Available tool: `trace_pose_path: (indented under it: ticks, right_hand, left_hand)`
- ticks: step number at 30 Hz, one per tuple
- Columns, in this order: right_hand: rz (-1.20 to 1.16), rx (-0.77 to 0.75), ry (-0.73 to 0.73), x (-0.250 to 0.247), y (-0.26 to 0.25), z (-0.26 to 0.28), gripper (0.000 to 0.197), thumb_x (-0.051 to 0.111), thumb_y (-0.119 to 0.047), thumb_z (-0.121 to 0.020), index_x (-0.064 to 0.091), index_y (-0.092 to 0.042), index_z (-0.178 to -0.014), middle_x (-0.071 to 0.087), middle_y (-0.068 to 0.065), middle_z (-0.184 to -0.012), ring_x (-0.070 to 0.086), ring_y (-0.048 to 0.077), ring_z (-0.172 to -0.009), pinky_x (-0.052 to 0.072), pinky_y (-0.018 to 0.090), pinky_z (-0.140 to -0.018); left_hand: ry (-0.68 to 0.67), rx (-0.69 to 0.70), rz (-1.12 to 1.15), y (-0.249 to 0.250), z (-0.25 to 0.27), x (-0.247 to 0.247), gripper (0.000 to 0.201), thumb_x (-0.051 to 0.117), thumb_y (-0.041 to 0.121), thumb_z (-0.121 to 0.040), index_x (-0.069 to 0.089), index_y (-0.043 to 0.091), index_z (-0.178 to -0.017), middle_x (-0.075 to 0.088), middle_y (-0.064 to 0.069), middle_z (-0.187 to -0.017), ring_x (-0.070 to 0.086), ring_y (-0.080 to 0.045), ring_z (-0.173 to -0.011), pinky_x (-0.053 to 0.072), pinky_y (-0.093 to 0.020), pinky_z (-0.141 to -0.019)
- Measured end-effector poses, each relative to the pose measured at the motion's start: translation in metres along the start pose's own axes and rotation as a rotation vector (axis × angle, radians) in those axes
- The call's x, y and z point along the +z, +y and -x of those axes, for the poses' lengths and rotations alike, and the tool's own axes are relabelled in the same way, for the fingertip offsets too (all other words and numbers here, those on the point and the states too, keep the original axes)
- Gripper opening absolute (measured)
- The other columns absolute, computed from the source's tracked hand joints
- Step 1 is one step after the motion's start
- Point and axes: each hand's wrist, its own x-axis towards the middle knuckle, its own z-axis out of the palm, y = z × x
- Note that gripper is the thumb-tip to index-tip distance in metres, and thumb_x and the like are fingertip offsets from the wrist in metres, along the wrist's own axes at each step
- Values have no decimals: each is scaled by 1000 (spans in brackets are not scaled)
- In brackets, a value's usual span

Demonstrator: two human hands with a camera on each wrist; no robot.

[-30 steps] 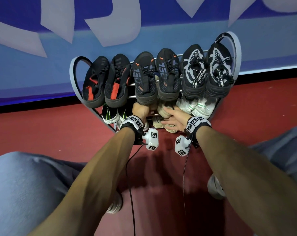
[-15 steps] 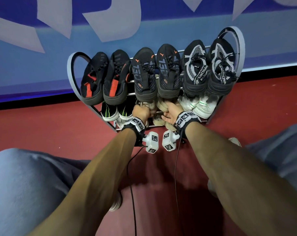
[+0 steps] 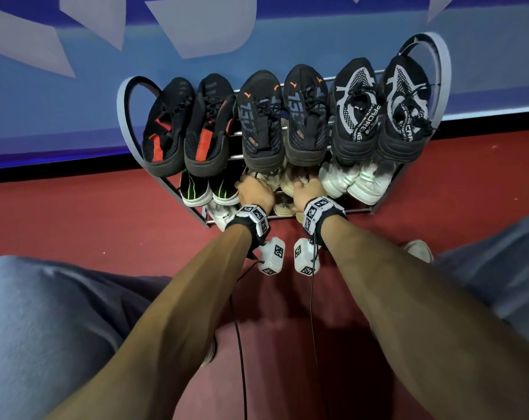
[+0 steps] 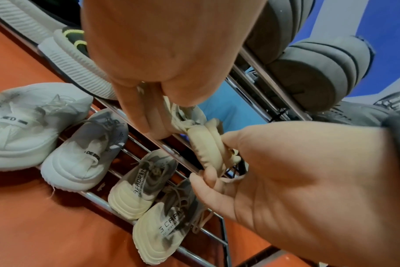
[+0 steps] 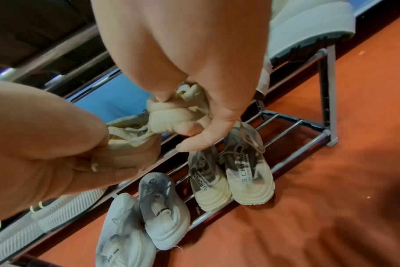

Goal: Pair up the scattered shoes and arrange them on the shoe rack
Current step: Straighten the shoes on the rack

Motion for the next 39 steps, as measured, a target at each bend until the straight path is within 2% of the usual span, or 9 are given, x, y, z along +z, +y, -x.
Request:
trace_pose_path:
  ticks: [4,8,11,14,17,23,28,34,39]
  right_hand:
    - [60,-100,42,-4,1,9,34,52,-30,-93,60,-8,-118,66,14,-109,62,33,-100,50,36,-86]
    - [28,-151,8,-4,7,4,33,52,-28,-93,59,-12,-121,66,12,-111,64,32,-98,53,39,-87]
    - [-250,-59,-105,-7,10,3,20,56,-23,-94,55,-19,-114,57,4,-95,61,20,-76,61,46,-80]
    - [-669,154,-278,-18,9,3,9,60,-19,-95,52,-20,-100,50,3,-79,45,12,-57,59,34,-70]
    - [-776,185,-346,-22,9,0,10,60,-18,-95,50,-20,-95,51,2,-74,42,11,-53,54,31,-66]
    - [-403,-4,-213,-11,22,-6,25,67,-29,-92,51,-22,-111,58,5,-100,55,9,-64,58,28,-65]
    - [-27,-304,27,1,31,-2,43,60,-32,-90,58,-23,-132,68,2,-115,63,22,-105,49,34,-98]
    - [-14,-283,309,13,32,8,43,53,-30,-86,61,-20,-128,66,21,-104,60,38,-100,47,34,-80]
    - [-9,-264,239,8,41,4,41,56,-23,-88,60,-22,-129,69,12,-109,62,33,-102,49,35,-86]
  left_hand:
    - [-63,89,-170,-8,-4,-4,42,55,13,-94,49,-9,-129,60,-27,-129,62,-40,-117,52,-40,-90]
    - [-100,176,-341,-11,-7,-12,49,63,6,-90,43,-7,-133,60,-22,-131,62,-36,-121,52,-41,-94]
    - [-115,278,-478,-16,-10,-18,53,71,11,-86,45,-6,-129,65,-17,-125,65,-34,-117,54,-39,-89]
    - [-110,319,-496,-17,-18,-19,48,68,15,-86,47,-4,-125,65,-16,-121,67,-33,-114,55,-38,-88]
    - [-68,275,-438,-15,-22,-21,49,54,16,-95,38,-7,-135,63,-18,-127,67,-32,-116,54,-38,-90]
    - [-127,191,-377,-21,-17,-18,58,66,10,-88,32,-5,-134,60,-24,-129,63,-39,-120,53,-44,-96]
    - [-160,169,-359,-26,-15,-8,56,60,6,-89,28,-1,-135,60,-26,-129,63,-41,-119,53,-48,-95]
    - [-125,136,-316,-27,-14,-3,52,55,7,-92,28,1,-136,63,-24,-125,64,-40,-117,54,-49,-94]
    - [-116,148,-283,-26,-15,1,55,49,3,-93,24,-3,-141,63,-25,-126,64,-40,-116,53,-49,-93]
